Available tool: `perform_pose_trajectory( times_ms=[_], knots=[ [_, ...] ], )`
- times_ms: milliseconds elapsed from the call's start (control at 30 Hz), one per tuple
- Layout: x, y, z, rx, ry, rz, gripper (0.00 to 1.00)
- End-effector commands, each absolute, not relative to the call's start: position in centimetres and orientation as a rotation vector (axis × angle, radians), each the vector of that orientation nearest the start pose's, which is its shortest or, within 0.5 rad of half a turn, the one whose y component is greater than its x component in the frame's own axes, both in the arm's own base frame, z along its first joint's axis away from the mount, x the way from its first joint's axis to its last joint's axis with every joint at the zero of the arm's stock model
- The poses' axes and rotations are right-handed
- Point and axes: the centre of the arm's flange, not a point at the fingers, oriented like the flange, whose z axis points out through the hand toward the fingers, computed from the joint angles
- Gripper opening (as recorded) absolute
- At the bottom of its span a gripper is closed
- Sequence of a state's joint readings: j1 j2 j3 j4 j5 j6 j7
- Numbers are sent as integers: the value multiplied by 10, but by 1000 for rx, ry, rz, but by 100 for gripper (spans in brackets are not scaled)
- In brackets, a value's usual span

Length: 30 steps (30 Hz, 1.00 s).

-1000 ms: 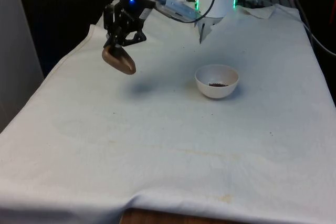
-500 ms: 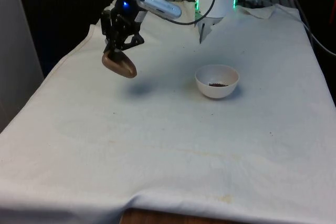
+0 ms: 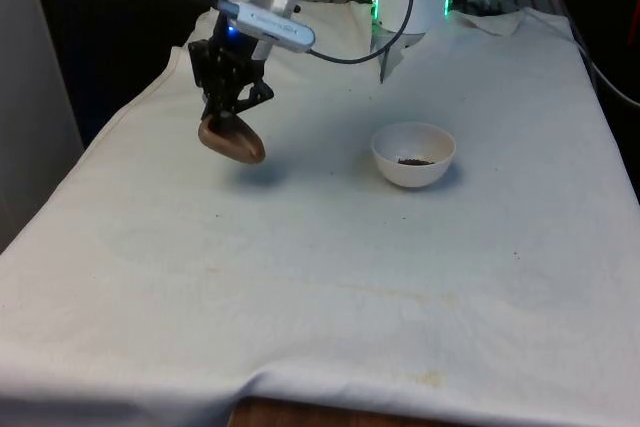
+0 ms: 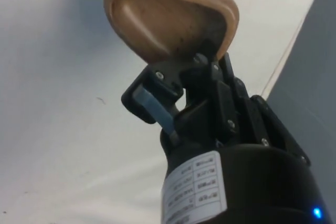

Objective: Pour the coffee beans from the cup into the bowl.

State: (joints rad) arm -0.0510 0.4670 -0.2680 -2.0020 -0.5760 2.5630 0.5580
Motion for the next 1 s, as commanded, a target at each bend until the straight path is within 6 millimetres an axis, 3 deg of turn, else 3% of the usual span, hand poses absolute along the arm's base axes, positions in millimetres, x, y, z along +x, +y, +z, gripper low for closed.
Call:
perform_pose_trajectory(
  times_ms=[0,967],
  knots=[
    [589,-181,237,-3491,644,-250,0],
    [588,-212,229,-3309,669,-203,0]
  ],
)
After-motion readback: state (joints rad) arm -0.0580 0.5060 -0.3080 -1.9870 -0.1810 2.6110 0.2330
